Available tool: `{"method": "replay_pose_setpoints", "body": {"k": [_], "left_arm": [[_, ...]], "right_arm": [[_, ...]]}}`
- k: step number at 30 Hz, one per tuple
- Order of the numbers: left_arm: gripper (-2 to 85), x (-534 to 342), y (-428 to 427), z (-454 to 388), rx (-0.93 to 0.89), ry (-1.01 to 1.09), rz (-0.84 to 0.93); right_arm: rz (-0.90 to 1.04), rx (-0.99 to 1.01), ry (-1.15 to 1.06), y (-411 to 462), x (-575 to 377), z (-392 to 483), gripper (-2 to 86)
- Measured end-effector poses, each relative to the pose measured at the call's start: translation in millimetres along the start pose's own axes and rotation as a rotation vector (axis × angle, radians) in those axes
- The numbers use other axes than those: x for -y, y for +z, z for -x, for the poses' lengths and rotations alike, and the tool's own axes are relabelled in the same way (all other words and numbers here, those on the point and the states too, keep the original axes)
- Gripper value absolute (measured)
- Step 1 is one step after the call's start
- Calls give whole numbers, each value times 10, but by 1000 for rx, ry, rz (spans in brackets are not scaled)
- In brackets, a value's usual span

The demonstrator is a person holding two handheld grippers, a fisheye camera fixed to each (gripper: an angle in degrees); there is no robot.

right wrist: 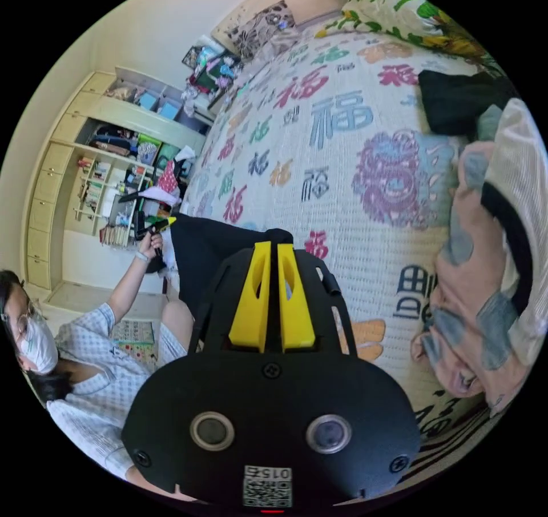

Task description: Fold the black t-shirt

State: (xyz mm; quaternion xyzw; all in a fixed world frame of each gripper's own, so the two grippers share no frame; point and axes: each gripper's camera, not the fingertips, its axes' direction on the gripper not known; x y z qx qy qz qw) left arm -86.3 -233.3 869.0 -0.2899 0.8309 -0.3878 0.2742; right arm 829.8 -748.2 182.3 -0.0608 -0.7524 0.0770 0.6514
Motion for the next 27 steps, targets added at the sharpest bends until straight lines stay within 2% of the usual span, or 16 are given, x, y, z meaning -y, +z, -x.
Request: {"method": "replay_pose_setpoints", "body": {"k": [3,6,8,12,17,20,23,25,27], "left_arm": [[20,261,-50,16,7,-28,-104],[29,268,12,39,81,-95,-99],[46,29,-6,-31,32,-62,-121],[61,-632,153,-230,-37,-16,13],[84,-1607,768,-254,-124,-190,204],[94,-1750,1014,-214,-239,-315,173],[58,-1732,1149,-299,-182,-379,115],[13,-1737,1179,-327,-181,-420,105],[2,-1741,1121,-401,-193,-426,102]], "right_arm": [[-107,-48,56,-60,233,-29,40],[-47,-104,82,41,266,-28,56],[-27,-75,18,93,117,69,63],[115,33,-146,382,-543,365,73],[236,115,-53,1004,-1100,371,84],[113,186,67,1226,-1175,306,83],[40,240,150,1439,-1147,293,61],[27,224,172,1523,-1136,321,46],[23,221,166,1544,-1149,379,27]]}}
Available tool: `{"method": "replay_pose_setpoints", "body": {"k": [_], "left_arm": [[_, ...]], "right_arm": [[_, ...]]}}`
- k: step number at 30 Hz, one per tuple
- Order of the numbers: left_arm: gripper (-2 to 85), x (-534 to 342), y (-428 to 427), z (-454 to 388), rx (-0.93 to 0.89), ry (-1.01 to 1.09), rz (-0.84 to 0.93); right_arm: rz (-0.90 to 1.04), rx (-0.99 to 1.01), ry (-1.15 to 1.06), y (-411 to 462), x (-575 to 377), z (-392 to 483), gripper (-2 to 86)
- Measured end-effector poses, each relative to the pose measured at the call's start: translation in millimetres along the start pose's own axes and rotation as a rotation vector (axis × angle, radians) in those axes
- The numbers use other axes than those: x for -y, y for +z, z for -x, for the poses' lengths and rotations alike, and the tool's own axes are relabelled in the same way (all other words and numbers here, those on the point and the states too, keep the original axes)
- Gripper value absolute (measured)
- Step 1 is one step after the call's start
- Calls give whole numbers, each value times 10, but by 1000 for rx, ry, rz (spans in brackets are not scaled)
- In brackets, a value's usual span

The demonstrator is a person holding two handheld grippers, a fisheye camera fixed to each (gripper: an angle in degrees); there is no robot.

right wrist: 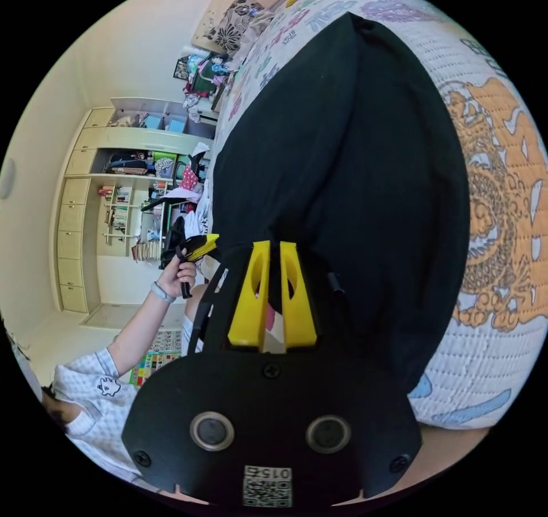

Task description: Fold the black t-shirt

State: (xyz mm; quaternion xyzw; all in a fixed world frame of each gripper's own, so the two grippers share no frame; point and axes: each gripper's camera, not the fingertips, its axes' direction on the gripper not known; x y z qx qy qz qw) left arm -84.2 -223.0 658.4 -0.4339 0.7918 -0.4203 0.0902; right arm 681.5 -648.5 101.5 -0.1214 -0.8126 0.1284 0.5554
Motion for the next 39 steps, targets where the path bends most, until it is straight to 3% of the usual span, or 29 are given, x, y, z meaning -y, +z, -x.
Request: {"method": "replay_pose_setpoints", "body": {"k": [3,11,16,24,28,32,35,39], "left_arm": [[-3,-67,-135,-295,144,82,71],[-5,93,96,-1298,486,300,463],[-5,-263,434,-1266,562,440,543],[5,-906,447,-320,437,399,364],[34,-1280,23,-57,309,377,131],[69,-1755,-721,292,362,285,-233],[83,-1994,-992,594,435,205,-375],[92,-2154,-1022,886,396,161,-440]], "right_arm": [[-11,0,-50,-28,-66,89,9],[22,-77,-146,289,-90,347,-5],[63,-129,-160,541,-119,425,-6],[250,-221,-186,1267,-153,437,8],[153,-288,-212,1326,15,649,32],[82,-299,-333,1536,421,1239,77],[133,-280,-461,2022,791,1751,82],[224,-362,-579,2941,1300,2358,86]]}}
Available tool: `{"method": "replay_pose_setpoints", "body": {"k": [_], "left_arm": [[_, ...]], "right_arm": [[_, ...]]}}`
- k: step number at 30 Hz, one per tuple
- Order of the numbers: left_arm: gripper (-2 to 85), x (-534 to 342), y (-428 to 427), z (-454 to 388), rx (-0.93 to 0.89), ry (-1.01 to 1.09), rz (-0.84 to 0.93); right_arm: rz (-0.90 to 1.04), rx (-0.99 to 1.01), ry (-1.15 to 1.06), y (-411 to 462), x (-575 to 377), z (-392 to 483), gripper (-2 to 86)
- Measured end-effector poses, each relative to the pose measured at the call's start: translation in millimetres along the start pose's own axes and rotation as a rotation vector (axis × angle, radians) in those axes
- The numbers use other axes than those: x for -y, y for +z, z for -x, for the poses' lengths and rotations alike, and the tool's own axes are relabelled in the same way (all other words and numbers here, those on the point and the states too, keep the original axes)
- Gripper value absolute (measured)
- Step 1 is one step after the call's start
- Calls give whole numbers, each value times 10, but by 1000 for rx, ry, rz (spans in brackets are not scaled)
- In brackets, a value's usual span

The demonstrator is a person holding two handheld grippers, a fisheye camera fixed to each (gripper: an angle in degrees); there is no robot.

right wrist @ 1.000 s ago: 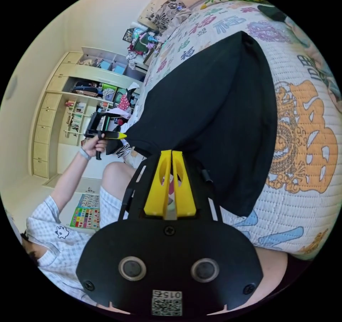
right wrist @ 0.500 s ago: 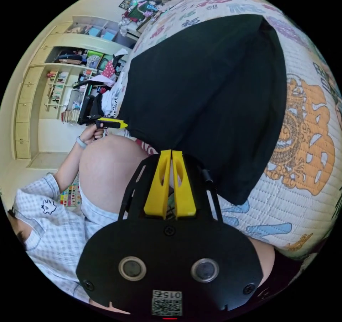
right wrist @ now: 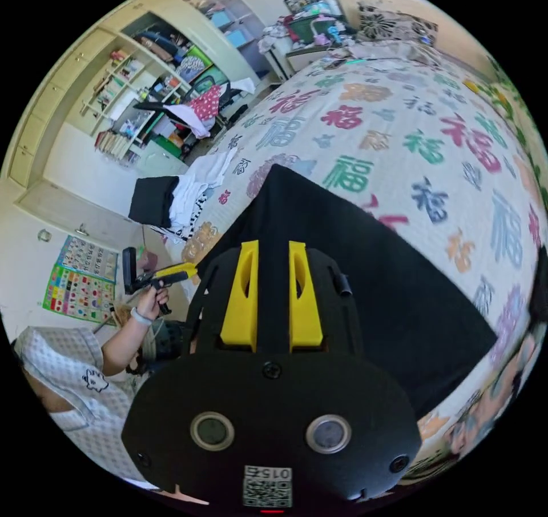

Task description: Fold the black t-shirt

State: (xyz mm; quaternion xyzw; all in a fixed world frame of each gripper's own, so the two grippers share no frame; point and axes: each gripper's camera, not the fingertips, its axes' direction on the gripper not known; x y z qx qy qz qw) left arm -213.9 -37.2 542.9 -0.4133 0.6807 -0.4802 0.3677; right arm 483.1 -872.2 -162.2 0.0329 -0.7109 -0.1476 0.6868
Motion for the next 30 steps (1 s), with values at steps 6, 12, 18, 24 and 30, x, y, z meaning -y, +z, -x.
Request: {"method": "replay_pose_setpoints", "body": {"k": [6,12,18,24,30], "left_arm": [[90,-365,-50,80,75,-16,-90],[87,-665,89,130,71,-10,-120],[19,-858,302,179,17,-38,-73],[-1,-1205,227,-20,-106,36,-146],[-3,-1521,185,-671,-243,219,-192]], "right_arm": [[93,-89,-71,730,1088,475,97],[230,-325,-82,1309,1648,655,98],[338,-414,-70,1512,1771,710,19],[157,-227,-73,680,1562,678,4],[-42,-31,64,-547,1090,228,2]]}}
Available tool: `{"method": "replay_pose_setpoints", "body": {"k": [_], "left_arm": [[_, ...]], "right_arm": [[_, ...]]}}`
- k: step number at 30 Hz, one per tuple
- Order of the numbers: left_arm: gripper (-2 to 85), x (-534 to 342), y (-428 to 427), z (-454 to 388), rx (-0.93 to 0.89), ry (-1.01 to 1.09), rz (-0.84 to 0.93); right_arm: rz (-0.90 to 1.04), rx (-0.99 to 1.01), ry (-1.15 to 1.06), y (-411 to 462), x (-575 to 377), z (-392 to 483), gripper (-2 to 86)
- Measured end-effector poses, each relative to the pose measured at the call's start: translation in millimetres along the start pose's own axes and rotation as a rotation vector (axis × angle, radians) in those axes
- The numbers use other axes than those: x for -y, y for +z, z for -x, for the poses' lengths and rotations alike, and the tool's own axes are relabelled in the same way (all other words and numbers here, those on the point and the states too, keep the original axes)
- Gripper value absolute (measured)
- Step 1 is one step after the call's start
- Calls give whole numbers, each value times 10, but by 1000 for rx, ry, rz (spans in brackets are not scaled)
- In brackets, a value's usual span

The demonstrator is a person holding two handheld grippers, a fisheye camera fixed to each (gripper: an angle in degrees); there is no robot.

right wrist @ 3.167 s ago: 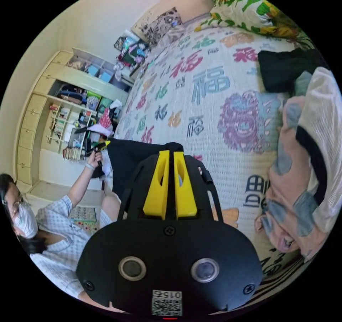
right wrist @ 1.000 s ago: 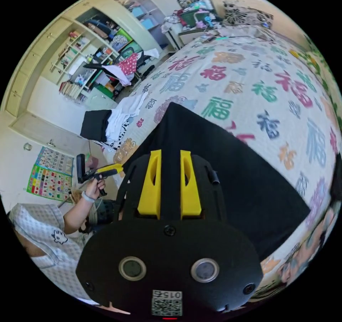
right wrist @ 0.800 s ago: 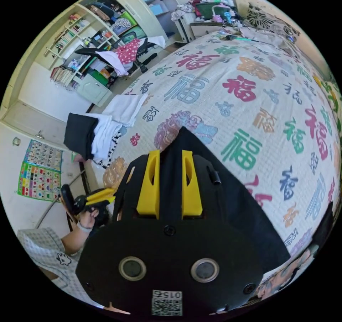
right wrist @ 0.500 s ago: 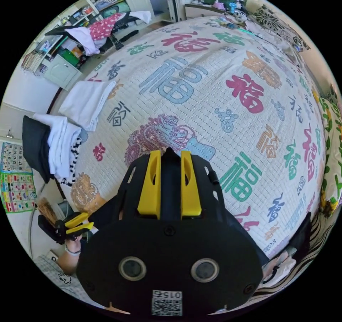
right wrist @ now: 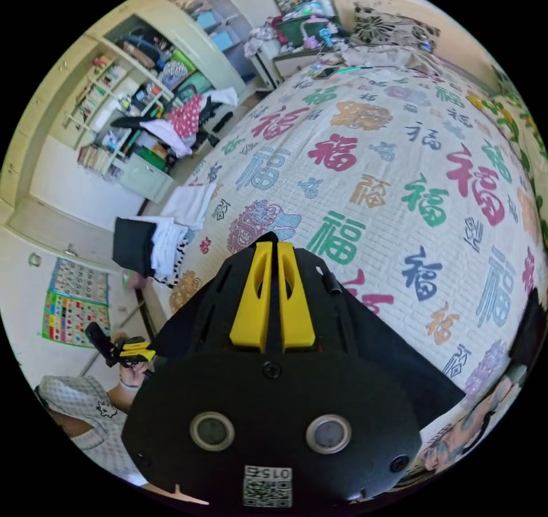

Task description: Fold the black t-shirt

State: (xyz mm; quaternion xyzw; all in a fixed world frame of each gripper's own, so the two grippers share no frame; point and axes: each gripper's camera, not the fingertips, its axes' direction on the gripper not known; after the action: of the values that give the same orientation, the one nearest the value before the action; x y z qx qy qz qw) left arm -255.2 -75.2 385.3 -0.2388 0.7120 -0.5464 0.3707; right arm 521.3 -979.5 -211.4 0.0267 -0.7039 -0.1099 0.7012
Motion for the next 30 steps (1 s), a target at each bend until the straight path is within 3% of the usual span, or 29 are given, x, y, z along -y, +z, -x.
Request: {"method": "replay_pose_setpoints", "body": {"k": [6,14,20,26,30], "left_arm": [[-3,-203,558,-1055,-176,225,61],[-1,-1020,2822,-2633,-314,513,417],[-2,-1892,4389,-2866,-246,598,645],[6,-2348,5322,-2770,-227,597,712],[32,-2537,5742,-2703,-198,619,718]], "right_arm": [[-149,72,101,-1086,-600,-561,2],[-199,102,258,-2044,-1464,-1649,3],[-205,158,416,-2245,-2068,-2355,10],[-257,169,477,-2509,-2316,-2574,32],[-289,16,503,-2816,-2397,-2505,63]]}}
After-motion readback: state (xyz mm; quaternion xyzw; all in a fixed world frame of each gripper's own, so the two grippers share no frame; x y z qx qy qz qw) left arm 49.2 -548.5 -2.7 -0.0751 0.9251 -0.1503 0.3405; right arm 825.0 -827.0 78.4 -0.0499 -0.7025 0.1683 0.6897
